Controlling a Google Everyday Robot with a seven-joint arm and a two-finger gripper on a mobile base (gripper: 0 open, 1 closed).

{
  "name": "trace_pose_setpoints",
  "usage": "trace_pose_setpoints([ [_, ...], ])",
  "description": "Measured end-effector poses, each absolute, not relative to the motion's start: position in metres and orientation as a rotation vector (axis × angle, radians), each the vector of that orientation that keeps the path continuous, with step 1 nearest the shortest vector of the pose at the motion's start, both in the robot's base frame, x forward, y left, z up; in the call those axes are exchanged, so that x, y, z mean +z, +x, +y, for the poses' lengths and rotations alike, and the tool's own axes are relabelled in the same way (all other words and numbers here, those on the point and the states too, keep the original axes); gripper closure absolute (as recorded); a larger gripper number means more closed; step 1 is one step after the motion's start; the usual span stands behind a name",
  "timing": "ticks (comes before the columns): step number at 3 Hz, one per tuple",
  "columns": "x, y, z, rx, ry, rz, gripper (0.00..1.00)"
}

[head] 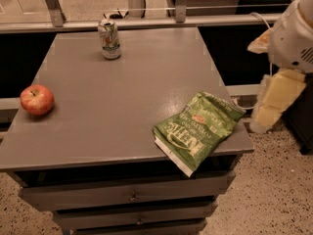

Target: Pick apple

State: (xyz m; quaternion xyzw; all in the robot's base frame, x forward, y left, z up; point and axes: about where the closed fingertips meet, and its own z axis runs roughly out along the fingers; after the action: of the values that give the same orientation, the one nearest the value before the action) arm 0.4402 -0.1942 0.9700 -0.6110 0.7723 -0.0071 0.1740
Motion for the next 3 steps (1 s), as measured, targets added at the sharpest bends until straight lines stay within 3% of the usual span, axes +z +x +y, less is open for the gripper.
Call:
trace_pose_setpoints([
  [2,0.93,0.452,-0.009,0.516,-1.762,1.802,0.0],
  [3,0.941,0.444,0.03,0.657,-1.727,1.714,0.0],
])
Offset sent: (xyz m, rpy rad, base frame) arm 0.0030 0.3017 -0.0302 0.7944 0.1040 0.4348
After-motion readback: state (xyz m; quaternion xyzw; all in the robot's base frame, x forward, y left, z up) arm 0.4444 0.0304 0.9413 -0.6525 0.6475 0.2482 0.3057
